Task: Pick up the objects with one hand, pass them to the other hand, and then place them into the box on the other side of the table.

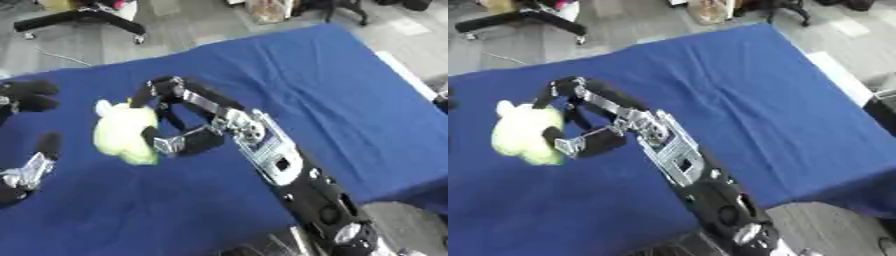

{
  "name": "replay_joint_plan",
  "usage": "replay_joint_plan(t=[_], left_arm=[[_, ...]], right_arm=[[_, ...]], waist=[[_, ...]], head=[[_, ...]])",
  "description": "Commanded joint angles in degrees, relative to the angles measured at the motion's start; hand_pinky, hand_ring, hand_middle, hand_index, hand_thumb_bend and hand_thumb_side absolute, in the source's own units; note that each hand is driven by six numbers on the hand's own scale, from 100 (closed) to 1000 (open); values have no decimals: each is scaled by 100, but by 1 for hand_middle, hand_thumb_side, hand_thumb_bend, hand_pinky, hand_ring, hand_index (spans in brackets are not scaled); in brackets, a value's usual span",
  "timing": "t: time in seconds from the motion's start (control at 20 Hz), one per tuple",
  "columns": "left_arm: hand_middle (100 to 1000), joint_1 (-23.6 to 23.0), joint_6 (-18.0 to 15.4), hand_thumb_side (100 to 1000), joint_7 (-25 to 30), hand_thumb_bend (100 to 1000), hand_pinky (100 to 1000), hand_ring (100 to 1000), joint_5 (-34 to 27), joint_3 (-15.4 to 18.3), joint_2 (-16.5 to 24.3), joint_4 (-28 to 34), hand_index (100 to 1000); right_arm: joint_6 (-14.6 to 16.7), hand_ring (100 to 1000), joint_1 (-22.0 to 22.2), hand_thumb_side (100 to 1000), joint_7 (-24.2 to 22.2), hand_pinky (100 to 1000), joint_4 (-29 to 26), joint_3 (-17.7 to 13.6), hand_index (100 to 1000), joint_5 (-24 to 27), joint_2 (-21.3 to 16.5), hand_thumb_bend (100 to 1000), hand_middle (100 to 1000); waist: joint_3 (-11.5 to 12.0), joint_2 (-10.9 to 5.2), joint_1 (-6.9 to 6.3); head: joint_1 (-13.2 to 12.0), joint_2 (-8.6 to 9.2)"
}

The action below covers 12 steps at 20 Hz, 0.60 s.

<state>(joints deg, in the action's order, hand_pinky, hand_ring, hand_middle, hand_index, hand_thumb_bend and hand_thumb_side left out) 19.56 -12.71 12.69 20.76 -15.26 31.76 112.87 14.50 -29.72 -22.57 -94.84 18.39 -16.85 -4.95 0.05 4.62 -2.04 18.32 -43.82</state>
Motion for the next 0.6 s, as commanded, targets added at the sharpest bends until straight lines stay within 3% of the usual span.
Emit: replay_joint_plan(t=[0.05,0.3,0.6], left_arm=[[811,137,-288,330,232,451,806,781,578,20,432,168,921],[833,261,-784,308,382,701,822,805,1405,-48,641,172,929],[841,450,-1147,276,261,850,822,807,2059,-163,645,172,933]], right_arm=[[-13,208,-58,100,-58,542,-172,-4,208,92,-22,100,135],[-33,207,-43,100,-95,541,-159,6,208,139,-31,100,135],[-46,206,-28,115,-149,540,-133,40,208,227,-11,100,134]], waist=[[0,-92,-19],[-1,-104,-33],[-6,-102,-35]], head=[[34,-30],[-147,-30],[-593,-30]])
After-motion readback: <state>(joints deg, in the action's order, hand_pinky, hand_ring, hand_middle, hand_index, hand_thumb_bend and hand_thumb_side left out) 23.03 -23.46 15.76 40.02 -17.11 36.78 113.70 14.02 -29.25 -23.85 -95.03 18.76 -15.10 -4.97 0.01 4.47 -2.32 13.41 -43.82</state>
